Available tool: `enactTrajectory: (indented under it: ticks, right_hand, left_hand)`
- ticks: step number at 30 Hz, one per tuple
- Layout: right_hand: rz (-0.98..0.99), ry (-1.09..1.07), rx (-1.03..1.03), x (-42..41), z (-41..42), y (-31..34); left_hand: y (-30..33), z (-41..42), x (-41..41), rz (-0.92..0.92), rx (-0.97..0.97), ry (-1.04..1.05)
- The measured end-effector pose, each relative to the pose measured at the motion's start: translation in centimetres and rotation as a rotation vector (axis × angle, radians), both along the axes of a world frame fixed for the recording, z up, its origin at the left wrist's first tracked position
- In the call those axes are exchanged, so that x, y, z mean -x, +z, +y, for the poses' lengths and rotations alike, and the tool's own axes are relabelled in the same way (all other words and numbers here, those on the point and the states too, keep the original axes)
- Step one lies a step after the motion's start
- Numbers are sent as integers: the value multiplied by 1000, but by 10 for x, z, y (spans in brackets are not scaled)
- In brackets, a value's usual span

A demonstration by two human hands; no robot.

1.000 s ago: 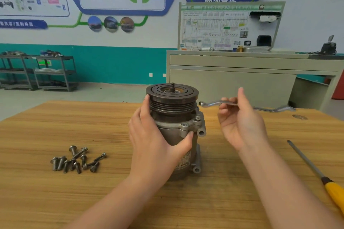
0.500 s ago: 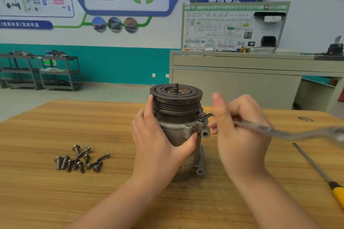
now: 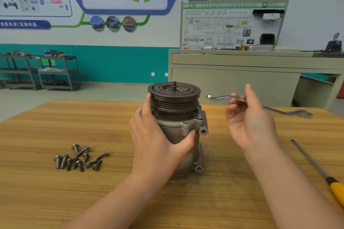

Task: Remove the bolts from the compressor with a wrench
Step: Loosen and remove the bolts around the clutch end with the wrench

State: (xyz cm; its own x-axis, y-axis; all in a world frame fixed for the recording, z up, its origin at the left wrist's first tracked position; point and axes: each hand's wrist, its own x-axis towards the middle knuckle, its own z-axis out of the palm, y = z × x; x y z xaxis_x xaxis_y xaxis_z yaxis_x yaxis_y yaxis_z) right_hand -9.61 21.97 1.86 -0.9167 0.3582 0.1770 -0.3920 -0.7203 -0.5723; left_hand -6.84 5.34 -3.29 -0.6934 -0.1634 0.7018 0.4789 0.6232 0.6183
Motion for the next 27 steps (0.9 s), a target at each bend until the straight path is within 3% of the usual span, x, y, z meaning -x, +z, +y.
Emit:
enactTrajectory:
  ticks: [6,12,16,20,27]
  right_hand:
    - [208,-406,-477,-13,-11,0]
    - [379,-623,-812,-30,-28,-8]
    - [555,-1017,-1124,-36,-41,-15]
    - [585,-1208,-1122,-40,-53,-17]
    - [599,-1188,-1195,-41,-63,-16]
  left_hand:
    - [0,0,-1,3,-1,-3]
    - [0,0,-1,14,6,15]
    - [-1,0,0,22,2,21]
    - [-3,0,2,26,12,29]
    - [-2,0,1,13,-22,-7]
